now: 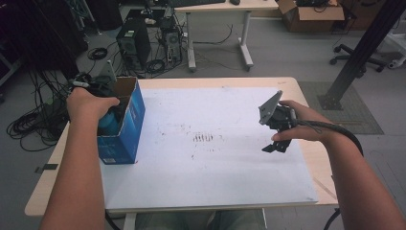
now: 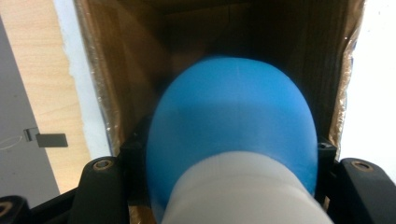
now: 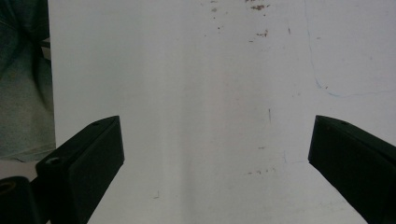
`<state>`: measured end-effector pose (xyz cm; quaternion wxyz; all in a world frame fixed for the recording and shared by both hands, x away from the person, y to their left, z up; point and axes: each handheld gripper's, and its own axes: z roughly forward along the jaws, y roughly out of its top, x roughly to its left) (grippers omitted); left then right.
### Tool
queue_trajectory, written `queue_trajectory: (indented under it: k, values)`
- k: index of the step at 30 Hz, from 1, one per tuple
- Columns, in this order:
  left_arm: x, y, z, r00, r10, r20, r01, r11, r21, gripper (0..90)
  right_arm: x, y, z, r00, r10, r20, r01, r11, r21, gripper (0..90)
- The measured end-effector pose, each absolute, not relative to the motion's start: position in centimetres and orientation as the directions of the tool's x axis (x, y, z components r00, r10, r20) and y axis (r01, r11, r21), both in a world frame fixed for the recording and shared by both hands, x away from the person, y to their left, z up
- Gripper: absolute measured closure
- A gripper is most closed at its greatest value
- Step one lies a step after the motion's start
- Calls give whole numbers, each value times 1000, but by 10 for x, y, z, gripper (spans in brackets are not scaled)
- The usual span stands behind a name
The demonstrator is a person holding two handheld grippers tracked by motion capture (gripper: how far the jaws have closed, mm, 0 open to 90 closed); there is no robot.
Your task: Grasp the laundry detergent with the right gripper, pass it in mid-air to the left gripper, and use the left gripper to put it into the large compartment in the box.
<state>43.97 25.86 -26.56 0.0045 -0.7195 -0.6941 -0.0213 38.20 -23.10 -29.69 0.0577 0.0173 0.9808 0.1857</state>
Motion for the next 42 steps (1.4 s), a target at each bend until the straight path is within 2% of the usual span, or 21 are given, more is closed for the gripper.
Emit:
queue_trajectory:
  k: [26,42]
  values:
    - [439,263,-287,37,998,45,999,-38,14,382,383,-230,-300,-994,54,-96,16,933,359,33]
    - [439,262,-288,47,998,51,999,-48,21,380,383,-230,-299,-994,55,-91,19,934,357,34]
